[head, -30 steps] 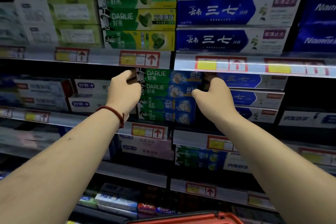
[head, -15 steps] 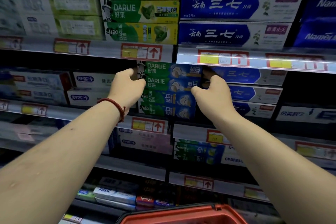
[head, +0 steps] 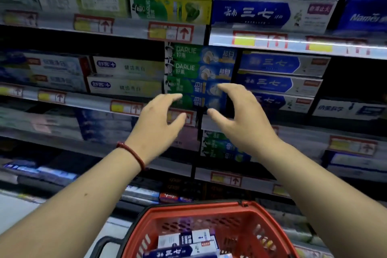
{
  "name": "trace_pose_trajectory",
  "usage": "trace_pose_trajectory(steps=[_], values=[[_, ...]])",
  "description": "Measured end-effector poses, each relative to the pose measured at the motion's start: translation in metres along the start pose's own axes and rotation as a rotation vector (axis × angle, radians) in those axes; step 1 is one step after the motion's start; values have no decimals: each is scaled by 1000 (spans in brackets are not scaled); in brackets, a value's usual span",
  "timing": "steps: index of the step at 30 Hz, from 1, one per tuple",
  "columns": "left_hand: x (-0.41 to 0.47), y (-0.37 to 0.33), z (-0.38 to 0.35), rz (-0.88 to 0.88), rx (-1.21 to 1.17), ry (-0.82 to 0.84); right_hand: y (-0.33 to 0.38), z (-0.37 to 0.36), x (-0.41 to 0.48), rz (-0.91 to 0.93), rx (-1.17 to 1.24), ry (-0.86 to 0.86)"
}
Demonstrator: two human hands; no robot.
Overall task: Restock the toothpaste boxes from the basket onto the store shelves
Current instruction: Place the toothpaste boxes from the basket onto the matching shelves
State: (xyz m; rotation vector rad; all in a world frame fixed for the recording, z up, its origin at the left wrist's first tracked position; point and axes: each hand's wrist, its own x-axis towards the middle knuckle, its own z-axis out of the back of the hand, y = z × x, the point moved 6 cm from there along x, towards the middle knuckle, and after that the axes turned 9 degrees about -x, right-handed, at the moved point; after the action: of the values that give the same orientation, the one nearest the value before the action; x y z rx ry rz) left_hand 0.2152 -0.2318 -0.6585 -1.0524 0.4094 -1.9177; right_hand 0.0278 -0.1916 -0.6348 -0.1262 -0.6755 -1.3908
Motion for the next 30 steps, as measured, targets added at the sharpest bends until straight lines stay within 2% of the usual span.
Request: trace_pose_trajectory(steps=[5, 17, 19, 22, 26, 30], values=[[-77, 22, -41, 67, -35, 96, 3, -37, -62, 111, -62, 207], [-211, 82, -116, 200, -26, 285, -36, -137, -193, 22, 4, 431], [-227, 93, -123, 234, -11, 292, -46, -154, -212, -15, 2, 515], [-251, 118, -134, 346, -1, 343, -62, -180, -246, -74, 23, 652], [-279, 152, -151, 536, 95, 532, -80, -214, -279, -190, 43, 802], [-304, 180, -160, 729, 192, 671, -85, -238, -299, -320, 123, 881]])
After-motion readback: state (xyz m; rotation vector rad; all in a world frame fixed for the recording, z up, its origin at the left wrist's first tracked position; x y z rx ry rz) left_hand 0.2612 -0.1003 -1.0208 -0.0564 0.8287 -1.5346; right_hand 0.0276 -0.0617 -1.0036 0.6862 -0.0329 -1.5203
